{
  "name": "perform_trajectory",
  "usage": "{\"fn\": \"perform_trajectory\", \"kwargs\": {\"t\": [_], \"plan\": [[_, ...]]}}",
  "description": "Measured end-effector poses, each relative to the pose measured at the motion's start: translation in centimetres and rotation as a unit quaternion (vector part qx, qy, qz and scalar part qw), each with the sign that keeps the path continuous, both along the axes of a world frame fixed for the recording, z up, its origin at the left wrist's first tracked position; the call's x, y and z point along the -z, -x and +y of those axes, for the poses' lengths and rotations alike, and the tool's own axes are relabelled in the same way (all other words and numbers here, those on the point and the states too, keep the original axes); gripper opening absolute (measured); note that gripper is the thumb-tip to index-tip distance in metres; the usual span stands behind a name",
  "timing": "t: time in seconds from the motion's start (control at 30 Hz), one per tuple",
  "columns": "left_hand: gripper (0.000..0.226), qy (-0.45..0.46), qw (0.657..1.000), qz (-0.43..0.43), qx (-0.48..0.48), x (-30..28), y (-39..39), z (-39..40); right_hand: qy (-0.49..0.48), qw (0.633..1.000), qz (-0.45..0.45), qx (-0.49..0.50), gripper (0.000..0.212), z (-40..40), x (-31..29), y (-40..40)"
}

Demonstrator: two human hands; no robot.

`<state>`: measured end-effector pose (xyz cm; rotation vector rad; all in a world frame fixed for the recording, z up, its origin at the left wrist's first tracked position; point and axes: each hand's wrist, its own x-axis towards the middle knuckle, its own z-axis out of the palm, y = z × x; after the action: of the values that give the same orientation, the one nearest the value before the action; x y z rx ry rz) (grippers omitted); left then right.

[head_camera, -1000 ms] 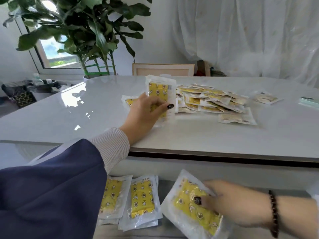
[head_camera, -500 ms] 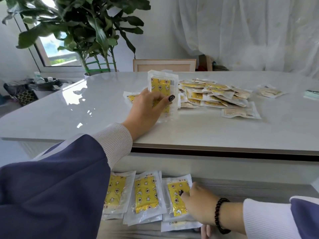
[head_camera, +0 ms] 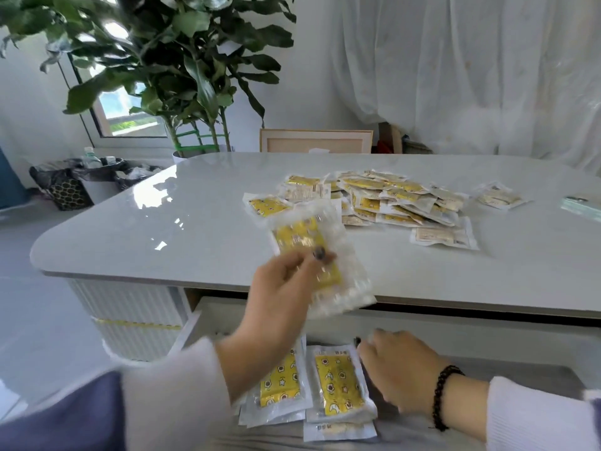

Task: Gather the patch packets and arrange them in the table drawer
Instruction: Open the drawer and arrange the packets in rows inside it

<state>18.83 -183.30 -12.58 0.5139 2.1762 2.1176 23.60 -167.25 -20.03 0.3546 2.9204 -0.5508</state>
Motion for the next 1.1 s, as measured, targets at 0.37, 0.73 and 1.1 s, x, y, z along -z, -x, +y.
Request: {"fn": "perform_trajectory", "kwargs": {"t": [0.37, 0.73, 1.1], "plan": [[0.042, 0.147, 0.971, -0.071, 0.174, 4.5, -3.7, -0.5, 0.58, 0.811, 0.059, 0.057, 0.032, 2.2, -0.9, -4.4], [0.045, 0.135, 0.962, -0.079, 0.224, 6.0, -3.1, 0.2, 0.45, 0.888, 0.095, -0.008, 0.091, 2.6, 0.5, -4.4], [0.08, 0.522, 0.777, 0.178, 0.304, 7.7, -0.9, 0.1, 0.292, 0.952, -0.035, 0.08, 0.023, 7.5, 4.2, -5.2]]}}
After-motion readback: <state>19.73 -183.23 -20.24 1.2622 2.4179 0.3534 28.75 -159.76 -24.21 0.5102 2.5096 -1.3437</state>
